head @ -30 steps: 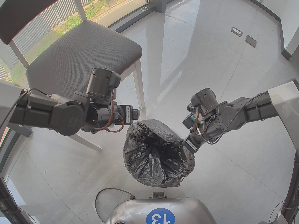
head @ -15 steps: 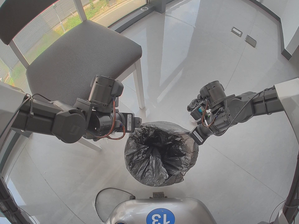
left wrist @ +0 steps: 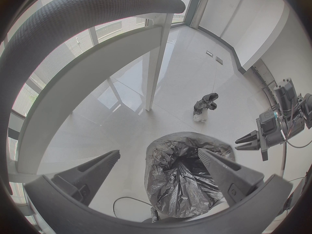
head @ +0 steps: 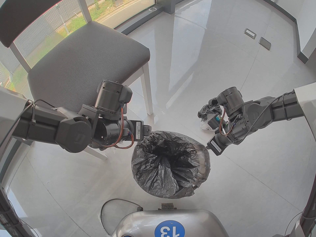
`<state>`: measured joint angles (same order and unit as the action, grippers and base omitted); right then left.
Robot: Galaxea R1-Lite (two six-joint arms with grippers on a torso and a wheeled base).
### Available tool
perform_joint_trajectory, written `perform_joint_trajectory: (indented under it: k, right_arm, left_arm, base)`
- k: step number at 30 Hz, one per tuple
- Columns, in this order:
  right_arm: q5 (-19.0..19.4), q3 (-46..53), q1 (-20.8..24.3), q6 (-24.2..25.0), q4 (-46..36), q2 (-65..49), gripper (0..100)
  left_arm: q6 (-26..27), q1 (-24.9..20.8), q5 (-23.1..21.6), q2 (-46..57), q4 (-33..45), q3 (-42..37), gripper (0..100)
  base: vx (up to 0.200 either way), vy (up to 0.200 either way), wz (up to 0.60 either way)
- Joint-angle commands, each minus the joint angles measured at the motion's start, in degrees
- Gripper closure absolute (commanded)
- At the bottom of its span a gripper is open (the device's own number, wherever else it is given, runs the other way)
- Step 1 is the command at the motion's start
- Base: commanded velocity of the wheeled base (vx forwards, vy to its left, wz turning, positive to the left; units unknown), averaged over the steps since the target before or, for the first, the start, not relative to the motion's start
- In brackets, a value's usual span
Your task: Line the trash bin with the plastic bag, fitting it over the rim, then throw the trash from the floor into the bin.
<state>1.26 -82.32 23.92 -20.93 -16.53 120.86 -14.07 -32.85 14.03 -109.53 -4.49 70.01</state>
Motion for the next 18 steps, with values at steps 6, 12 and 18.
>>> perform_joint_trajectory:
  k: [6, 12, 18]
  right_arm:
    - [-1.17, 1.82, -0.10, 0.45, -0.34, -1.41, 0]
    - [-1.70, 2.52, -0.10, 1.07, -0.34, -2.91, 0]
    - [-3.63, 4.28, 0.16, 5.46, -0.34, -5.90, 0]
  left_arm:
    - [-0.26, -0.37, 0.12, -0.07, -0.08, 0.04, 0]
    - [0.01, -0.54, 0.29, -0.07, -0.08, -0.05, 0]
    - [0.53, -3.09, 0.91, 1.08, 0.00, -1.37, 0]
  base:
    - [0.000, 0.000, 0.00]
    - [0.000, 0.000, 0.00]
    - [0.000, 0.000, 0.00]
